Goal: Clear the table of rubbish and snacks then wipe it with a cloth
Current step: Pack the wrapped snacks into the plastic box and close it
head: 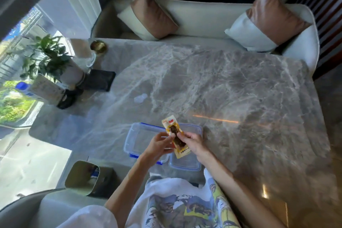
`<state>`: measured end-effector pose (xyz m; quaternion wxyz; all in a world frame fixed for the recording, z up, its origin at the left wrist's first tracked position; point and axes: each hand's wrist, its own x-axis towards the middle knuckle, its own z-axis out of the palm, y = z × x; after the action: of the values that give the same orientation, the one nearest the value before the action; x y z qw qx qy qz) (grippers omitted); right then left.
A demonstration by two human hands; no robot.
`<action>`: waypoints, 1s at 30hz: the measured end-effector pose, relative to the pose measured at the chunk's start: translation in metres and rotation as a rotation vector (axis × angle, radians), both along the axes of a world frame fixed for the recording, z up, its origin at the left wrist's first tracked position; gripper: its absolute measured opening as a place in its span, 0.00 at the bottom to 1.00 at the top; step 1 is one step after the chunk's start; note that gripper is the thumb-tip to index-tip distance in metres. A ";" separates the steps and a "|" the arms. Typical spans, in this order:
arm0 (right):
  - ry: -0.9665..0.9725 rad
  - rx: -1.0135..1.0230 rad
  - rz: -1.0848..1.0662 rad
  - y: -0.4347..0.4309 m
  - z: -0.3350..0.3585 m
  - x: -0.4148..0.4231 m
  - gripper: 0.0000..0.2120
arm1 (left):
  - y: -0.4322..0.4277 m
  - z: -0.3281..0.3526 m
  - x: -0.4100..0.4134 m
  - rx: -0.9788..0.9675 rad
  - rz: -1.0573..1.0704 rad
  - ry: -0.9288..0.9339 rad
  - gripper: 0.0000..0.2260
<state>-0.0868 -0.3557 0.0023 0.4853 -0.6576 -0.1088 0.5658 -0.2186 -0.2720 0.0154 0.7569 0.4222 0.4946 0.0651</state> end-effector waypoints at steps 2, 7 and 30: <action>-0.018 -0.026 0.027 0.007 -0.003 -0.027 0.08 | 0.008 -0.004 -0.023 -0.016 0.036 0.006 0.07; -0.114 -0.151 0.255 0.026 -0.013 -0.069 0.08 | 0.049 -0.009 -0.079 -0.032 0.104 0.006 0.08; -0.102 -0.397 -0.384 0.078 -0.039 -0.119 0.21 | 0.111 -0.059 -0.091 0.273 -0.237 0.370 0.05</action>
<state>-0.2061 -0.2780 -0.0367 0.4394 -0.7760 0.1064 0.4398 -0.3101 -0.1613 -0.0432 0.5920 0.5800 0.5584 -0.0362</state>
